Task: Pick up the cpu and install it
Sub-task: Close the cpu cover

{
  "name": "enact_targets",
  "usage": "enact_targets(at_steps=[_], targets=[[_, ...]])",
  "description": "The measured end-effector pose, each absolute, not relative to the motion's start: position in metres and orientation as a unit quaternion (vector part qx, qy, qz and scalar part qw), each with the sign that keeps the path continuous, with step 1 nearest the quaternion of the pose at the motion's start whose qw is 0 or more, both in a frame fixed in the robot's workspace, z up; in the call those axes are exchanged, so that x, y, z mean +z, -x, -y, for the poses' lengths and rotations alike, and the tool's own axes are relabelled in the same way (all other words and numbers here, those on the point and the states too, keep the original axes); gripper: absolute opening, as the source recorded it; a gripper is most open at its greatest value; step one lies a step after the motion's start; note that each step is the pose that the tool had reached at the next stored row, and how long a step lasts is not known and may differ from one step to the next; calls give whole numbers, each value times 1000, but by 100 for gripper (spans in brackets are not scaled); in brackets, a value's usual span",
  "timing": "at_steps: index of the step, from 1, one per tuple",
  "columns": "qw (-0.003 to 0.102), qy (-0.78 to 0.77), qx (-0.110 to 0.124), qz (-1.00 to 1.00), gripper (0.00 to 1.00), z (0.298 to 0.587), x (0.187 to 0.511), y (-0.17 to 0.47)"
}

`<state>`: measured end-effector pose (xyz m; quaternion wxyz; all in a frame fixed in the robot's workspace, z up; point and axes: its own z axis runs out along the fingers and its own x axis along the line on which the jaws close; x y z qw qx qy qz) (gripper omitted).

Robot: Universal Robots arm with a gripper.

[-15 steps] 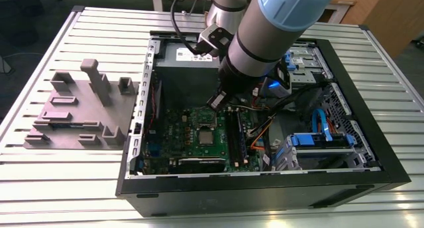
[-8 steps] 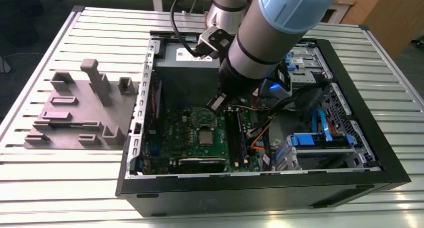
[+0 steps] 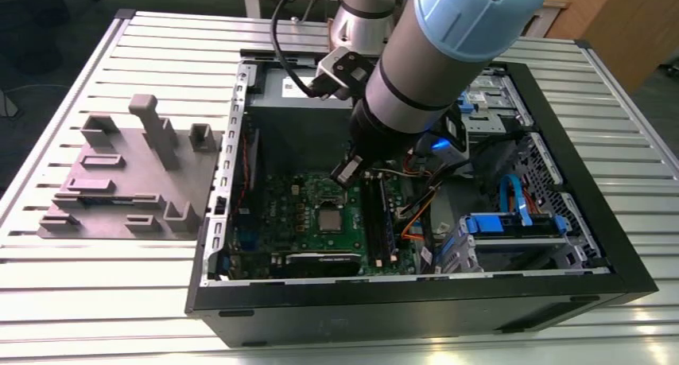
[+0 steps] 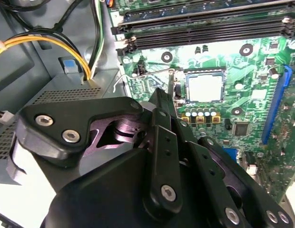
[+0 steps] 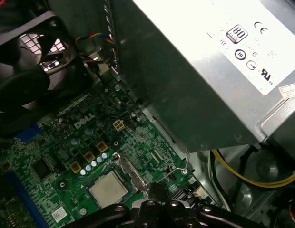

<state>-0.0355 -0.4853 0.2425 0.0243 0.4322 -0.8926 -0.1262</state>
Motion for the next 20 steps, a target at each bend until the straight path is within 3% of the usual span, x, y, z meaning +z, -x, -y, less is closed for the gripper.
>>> enact_targets(at_steps=[20], targets=[[26,-446,-126,886,11,492,242,44]])
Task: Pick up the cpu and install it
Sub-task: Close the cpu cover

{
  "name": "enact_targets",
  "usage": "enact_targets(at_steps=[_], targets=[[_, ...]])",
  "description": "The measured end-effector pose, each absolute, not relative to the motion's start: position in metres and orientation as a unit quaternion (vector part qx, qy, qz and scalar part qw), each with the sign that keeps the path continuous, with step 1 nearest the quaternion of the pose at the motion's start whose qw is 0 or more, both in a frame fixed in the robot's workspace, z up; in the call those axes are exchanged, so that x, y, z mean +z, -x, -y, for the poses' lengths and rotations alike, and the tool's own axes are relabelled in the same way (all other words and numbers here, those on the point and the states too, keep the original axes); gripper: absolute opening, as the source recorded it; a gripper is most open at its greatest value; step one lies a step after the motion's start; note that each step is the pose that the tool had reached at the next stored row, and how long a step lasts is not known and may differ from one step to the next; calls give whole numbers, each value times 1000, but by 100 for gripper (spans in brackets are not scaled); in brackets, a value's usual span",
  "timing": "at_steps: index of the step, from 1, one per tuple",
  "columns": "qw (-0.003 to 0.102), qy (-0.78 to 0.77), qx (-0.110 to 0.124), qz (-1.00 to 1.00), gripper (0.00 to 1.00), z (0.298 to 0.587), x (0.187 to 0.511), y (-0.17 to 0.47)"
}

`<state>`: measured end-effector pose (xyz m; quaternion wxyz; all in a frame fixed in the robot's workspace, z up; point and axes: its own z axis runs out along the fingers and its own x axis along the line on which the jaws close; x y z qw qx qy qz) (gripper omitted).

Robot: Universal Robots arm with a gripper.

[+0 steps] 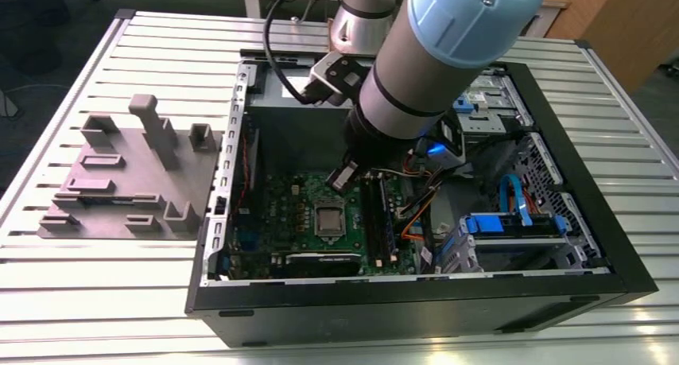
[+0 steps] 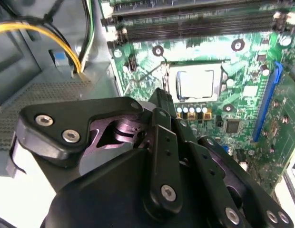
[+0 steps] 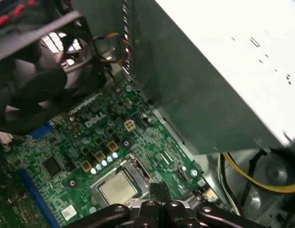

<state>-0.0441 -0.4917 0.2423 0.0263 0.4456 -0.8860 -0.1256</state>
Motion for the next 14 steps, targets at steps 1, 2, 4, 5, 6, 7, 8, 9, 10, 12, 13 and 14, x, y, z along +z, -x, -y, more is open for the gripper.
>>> enact_targets(at_steps=[1,2,4,5,6,7,8,9,10,12,13,14], targets=[[26,-447,-126,885,11,492,242,46],[27,-448,-126,885,11,492,242,49],[27,-450,-126,884,11,493,242,53],[27,-451,-125,883,11,494,242,54],[27,-452,-125,883,11,495,242,54],[27,-452,-125,883,11,496,242,55],[27,-453,-125,882,11,498,242,56],[27,-454,-125,882,11,499,242,56],[28,-454,-125,882,11,500,242,57],[28,-456,-125,881,11,501,242,58],[28,-456,-125,881,11,501,242,58],[28,-456,-125,881,11,501,242,58]])
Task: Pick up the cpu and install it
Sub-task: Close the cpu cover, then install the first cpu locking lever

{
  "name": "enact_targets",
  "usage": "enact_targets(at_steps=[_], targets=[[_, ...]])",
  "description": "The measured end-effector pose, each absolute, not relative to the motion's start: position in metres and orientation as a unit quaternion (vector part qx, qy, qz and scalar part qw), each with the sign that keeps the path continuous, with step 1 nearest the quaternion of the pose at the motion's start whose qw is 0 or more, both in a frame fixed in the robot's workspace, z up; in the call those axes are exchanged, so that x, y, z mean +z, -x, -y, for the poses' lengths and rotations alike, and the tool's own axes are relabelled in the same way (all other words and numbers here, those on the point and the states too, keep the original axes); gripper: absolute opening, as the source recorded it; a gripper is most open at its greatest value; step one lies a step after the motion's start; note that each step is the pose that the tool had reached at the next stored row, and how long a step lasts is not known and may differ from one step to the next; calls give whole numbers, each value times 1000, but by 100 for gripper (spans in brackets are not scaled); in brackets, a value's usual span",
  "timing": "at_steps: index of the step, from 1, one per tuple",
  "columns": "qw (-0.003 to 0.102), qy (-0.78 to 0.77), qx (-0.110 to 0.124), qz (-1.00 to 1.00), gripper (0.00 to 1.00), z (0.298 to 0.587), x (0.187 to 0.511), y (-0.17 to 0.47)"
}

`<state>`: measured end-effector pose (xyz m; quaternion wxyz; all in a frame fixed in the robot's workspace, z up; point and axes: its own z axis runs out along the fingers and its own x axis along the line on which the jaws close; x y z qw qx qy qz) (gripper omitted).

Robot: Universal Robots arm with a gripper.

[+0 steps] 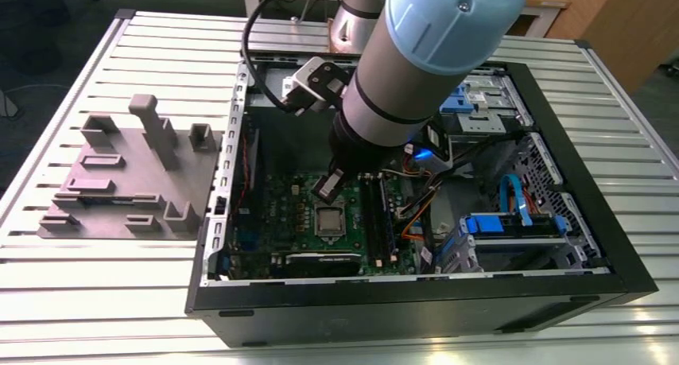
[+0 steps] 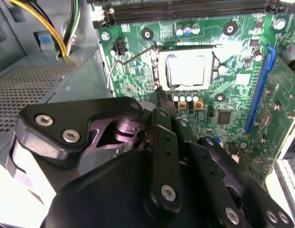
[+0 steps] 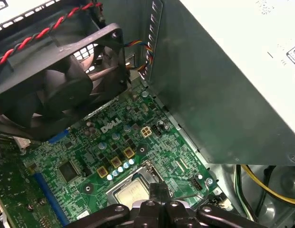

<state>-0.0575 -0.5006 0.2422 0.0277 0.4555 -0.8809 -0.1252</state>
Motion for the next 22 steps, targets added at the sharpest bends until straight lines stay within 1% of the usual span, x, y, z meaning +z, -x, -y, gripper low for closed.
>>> enact_targets(at_steps=[9,17,18,19,22], targets=[[28,-456,-125,881,11,500,242,57],[23,-456,-123,881,11,500,245,56],[21,-457,-121,881,11,500,245,56],[18,-457,-119,881,11,500,245,56],[-5,-462,-107,881,11,500,245,56]])
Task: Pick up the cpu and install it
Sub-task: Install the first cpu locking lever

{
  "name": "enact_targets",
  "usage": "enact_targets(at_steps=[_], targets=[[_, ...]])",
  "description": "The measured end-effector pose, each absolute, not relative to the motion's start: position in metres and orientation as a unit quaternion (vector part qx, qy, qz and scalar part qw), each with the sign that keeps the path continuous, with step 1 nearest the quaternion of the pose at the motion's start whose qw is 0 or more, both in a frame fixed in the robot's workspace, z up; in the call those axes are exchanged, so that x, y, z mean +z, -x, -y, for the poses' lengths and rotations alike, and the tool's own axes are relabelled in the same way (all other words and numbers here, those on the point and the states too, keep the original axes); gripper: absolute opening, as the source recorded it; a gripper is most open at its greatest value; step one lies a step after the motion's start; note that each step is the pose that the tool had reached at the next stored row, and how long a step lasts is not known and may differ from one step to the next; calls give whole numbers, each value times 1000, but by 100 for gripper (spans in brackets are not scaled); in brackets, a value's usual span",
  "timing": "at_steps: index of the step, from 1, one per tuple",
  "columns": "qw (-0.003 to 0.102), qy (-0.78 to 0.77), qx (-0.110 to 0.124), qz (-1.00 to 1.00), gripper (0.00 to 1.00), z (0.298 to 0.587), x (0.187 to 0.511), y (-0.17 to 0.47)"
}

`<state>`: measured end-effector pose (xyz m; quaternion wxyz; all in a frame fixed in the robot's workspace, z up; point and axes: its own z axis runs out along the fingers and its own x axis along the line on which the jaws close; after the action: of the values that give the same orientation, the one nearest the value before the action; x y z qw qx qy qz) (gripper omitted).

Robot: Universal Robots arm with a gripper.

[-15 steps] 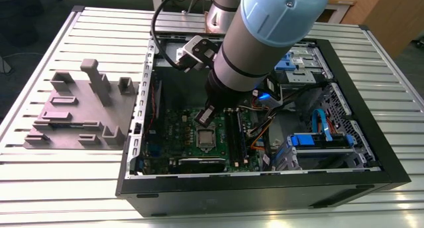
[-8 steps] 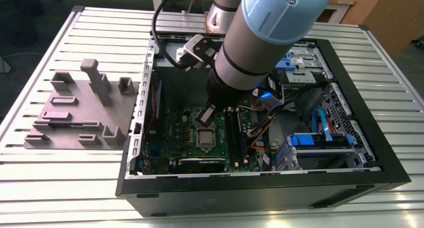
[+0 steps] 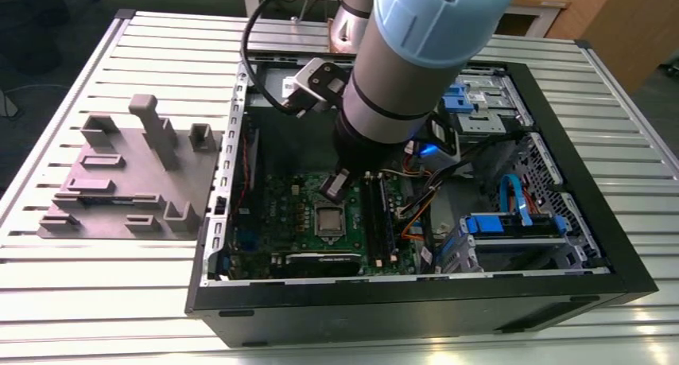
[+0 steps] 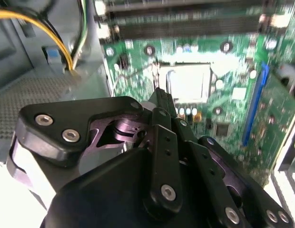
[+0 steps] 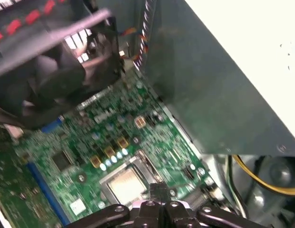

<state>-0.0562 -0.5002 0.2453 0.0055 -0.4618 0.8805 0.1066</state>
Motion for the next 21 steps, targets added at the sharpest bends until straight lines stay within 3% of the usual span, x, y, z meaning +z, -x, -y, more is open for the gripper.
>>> enact_targets(at_steps=[2,9,18,21], targets=[[16,469,101,-877,11,500,245,56],[10,522,101,-847,11,500,245,56],[14,526,99,-845,11,487,245,48],[19,525,108,-844,11,484,244,46]])
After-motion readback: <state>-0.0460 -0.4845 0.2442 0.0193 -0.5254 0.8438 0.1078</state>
